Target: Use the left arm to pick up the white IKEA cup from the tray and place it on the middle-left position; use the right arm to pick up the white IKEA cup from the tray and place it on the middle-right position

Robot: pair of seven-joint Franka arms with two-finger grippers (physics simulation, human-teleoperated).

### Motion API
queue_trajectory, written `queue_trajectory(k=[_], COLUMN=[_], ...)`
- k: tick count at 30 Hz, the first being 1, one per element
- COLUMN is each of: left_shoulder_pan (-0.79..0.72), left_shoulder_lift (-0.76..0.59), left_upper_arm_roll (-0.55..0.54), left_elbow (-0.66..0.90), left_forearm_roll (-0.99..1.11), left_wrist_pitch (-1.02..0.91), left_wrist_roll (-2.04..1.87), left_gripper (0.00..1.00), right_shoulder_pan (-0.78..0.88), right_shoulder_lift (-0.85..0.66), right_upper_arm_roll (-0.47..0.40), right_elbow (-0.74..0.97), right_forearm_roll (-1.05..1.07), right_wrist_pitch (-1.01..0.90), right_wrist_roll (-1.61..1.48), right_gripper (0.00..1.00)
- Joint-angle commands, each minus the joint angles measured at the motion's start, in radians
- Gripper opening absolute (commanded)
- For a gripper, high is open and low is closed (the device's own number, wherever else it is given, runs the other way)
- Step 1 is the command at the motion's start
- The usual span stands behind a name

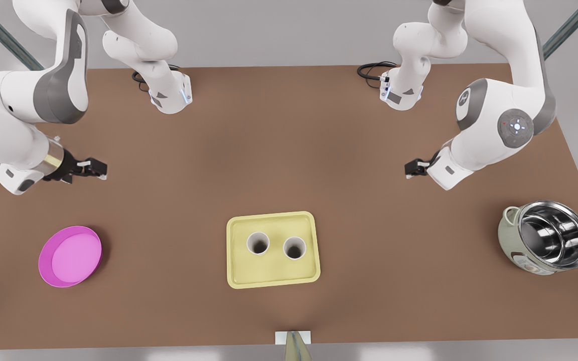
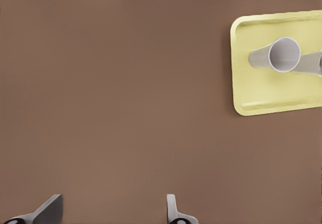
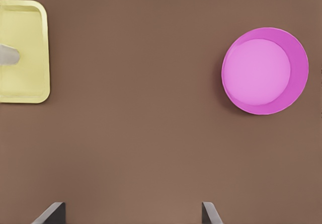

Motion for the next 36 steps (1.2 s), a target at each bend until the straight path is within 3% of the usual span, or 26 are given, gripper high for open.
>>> queue_trajectory(k=[1,3,4,6,9,12,13,17,20,24,29,36], left_shoulder_pan=[-0.004,-0.017,-0.092,-0.185,-0.277,-0.331,-0.353,-0.388,-0.388,-0.406,-0.411,-0.412], left_shoulder_lift=[0.000,0.021,0.030,0.230,0.381,0.542,0.608,0.760,0.803,0.820,0.848,0.902], left_upper_arm_roll=[0.000,0.001,-0.003,-0.006,-0.008,-0.005,-0.003,0.006,0.027,0.020,0.021,0.024], left_elbow=[-0.005,0.005,0.009,0.217,0.254,0.358,0.432,0.584,0.584,0.582,0.581,0.581], left_forearm_roll=[0.024,0.021,0.056,0.069,0.065,0.076,0.076,0.121,0.134,0.136,0.136,0.136], left_wrist_pitch=[0.082,0.086,0.092,0.142,0.366,0.415,0.454,0.561,0.638,0.638,0.641,0.719], left_wrist_roll=[-0.063,-0.062,-0.060,-0.181,-0.400,-0.482,-0.509,-0.546,-0.502,-0.502,-0.466,-0.468], left_gripper=[1.00,1.00,1.00,1.00,1.00,1.00,1.00,1.00,1.00,1.00,1.00,1.00], right_shoulder_pan=[-0.001,-0.001,0.000,0.025,0.148,0.289,0.349,0.407,0.407,0.407,0.430,0.421], right_shoulder_lift=[0.000,0.000,0.014,0.044,0.169,0.298,0.376,0.657,0.718,0.796,0.793,0.770], right_upper_arm_roll=[0.000,0.001,0.003,0.017,0.021,0.021,0.021,0.011,0.020,0.093,0.126,0.098], right_elbow=[0.000,0.000,0.002,0.000,0.003,0.006,0.074,0.511,0.580,0.606,0.566,0.467], right_forearm_roll=[0.000,0.000,-0.005,0.008,0.034,0.028,0.021,-0.020,-0.017,-0.014,-0.022,-0.104], right_wrist_pitch=[0.069,0.069,0.069,0.146,0.299,0.483,0.549,0.467,0.493,0.635,0.548,0.511], right_wrist_roll=[-0.072,-0.072,-0.071,-0.054,0.155,0.385,0.471,0.572,0.577,0.667,0.664,0.601], right_gripper=[1.00,1.00,1.00,1.00,1.00,1.00,1.00,1.00,1.00,1.00,1.00,1.00])
